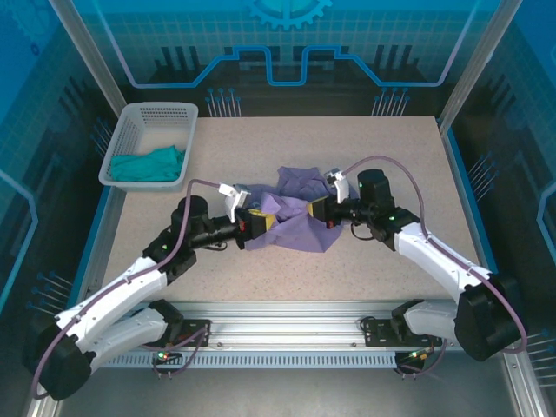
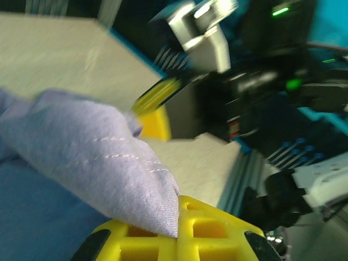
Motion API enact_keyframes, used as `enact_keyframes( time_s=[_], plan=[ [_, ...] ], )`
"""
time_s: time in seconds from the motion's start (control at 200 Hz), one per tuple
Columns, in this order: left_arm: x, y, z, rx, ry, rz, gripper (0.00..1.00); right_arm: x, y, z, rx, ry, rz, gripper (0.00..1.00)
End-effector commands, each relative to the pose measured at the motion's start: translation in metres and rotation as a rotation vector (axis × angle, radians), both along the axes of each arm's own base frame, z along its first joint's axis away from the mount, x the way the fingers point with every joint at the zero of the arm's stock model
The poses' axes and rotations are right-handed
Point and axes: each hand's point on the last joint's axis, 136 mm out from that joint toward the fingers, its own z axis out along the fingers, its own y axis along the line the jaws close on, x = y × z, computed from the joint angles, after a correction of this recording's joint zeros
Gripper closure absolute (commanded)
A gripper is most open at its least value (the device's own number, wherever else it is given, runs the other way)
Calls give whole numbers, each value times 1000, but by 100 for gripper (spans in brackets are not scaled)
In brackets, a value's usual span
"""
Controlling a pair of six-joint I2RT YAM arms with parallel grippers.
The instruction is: Fold the inside-out t-shirt
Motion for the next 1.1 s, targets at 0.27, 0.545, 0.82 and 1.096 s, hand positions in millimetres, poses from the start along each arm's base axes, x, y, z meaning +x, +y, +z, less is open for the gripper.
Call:
enact_keyframes(
  time_s=[0.27, 0.545, 0.82, 1.096],
  plan=[
    [-17, -11, 18, -62, -118, -153, 100, -24, -12, 19, -80, -135, 65, 66],
    [-16, -12, 12, -38, -113, -163, 100, -79, 43, 69, 172, -256, 448, 54],
    [-18, -13, 7, -22, -103, -176, 100, -75, 67, 80, 251, -243, 543, 51],
    [-20, -12, 5, -19, -105, -182, 100, -68, 71, 88, 245, -261, 540, 51]
  ],
)
